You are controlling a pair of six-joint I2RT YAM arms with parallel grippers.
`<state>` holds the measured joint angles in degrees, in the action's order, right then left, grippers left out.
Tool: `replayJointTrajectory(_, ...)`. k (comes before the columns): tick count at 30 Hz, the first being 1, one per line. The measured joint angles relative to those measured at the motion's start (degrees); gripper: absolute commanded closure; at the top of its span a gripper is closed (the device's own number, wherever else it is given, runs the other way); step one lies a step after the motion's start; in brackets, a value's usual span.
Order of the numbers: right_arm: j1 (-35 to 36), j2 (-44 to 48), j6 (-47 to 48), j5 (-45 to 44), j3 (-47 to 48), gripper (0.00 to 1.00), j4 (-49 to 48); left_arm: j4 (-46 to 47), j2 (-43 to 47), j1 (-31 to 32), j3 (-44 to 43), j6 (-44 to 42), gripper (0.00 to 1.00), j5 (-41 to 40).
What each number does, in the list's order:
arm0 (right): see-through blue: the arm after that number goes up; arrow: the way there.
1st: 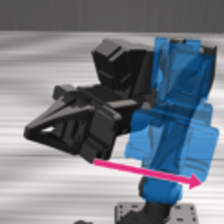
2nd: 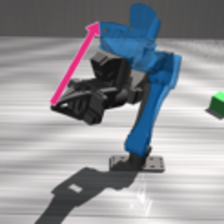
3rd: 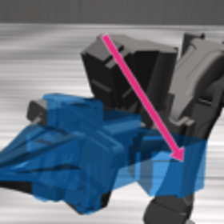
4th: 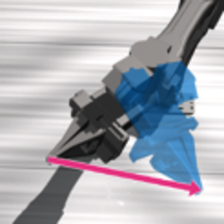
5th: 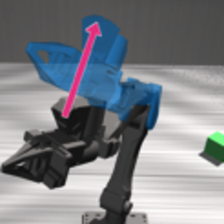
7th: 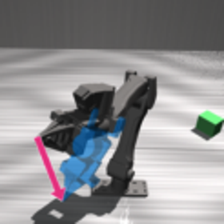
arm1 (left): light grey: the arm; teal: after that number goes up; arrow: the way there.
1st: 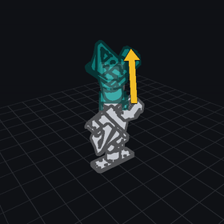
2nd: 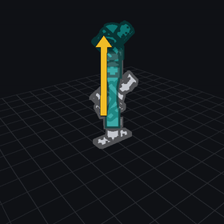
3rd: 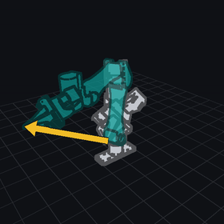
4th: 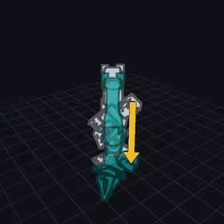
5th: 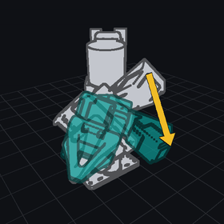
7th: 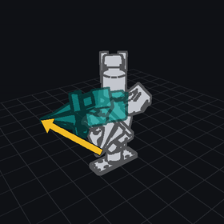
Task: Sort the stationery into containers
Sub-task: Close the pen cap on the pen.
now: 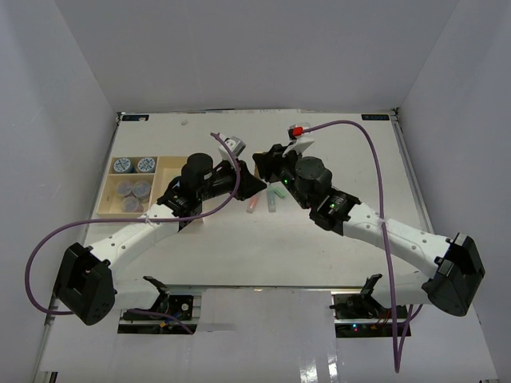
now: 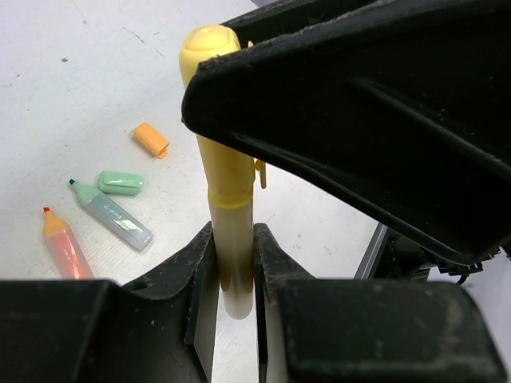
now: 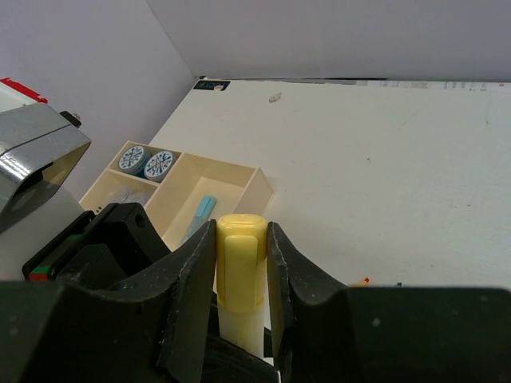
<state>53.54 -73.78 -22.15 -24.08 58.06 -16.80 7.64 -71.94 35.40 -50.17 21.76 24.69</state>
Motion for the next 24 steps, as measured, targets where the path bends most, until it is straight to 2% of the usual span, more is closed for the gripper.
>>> replayJointTrajectory(24,-0.22,0.94,1.99,1.46,3.02,0.92,8.55,0.11,-1.2,0.48,-1.14,-3.5,0.83,-0.13)
